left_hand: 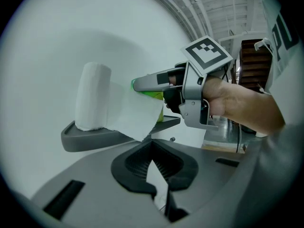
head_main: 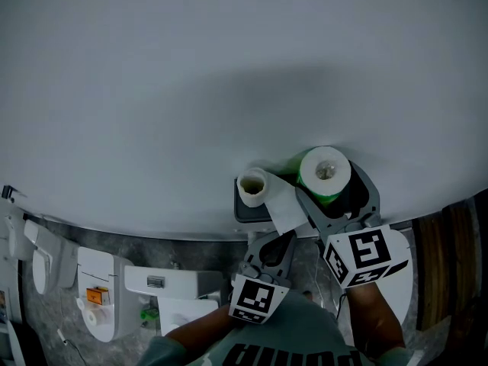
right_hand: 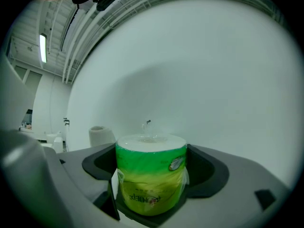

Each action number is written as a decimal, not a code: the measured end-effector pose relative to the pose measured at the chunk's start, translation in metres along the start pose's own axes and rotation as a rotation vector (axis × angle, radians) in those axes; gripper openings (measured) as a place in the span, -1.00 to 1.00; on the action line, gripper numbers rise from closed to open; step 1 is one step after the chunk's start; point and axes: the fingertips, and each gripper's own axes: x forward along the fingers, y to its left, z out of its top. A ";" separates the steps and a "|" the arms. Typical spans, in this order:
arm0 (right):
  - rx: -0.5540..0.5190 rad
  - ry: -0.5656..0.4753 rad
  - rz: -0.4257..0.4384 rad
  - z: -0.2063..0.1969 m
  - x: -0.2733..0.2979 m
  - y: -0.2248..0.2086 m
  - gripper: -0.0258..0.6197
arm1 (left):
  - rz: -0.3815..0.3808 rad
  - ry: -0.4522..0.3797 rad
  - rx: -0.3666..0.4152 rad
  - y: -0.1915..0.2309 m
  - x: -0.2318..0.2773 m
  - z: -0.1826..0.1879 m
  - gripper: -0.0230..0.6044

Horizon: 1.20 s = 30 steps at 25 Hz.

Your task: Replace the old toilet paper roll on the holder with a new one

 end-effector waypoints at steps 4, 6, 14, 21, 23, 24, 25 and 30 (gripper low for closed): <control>0.020 -0.040 -0.015 0.007 -0.007 -0.003 0.41 | -0.003 -0.002 0.002 -0.003 -0.001 0.000 -0.91; 0.023 -0.062 -0.026 0.016 -0.014 -0.006 0.41 | -0.006 -0.003 0.004 -0.005 -0.002 0.002 -0.91; 0.051 -0.105 -0.097 0.029 -0.046 -0.032 0.41 | -0.042 -0.010 0.021 -0.024 0.005 0.005 -0.91; 0.104 -0.110 -0.177 0.019 -0.081 -0.064 0.41 | -0.097 -0.013 0.043 -0.052 0.015 0.007 -0.91; 0.120 -0.107 -0.203 0.013 -0.091 -0.073 0.41 | -0.113 -0.011 0.049 -0.060 0.019 0.006 -0.91; 0.126 -0.104 -0.215 0.010 -0.095 -0.078 0.41 | -0.121 -0.010 0.052 -0.064 0.020 0.006 -0.91; 0.133 -0.101 -0.227 0.008 -0.100 -0.082 0.41 | -0.128 -0.009 0.054 -0.068 0.022 0.006 -0.91; 0.181 -0.092 -0.276 -0.009 -0.118 -0.104 0.41 | -0.154 -0.003 0.065 -0.083 0.032 0.002 -0.91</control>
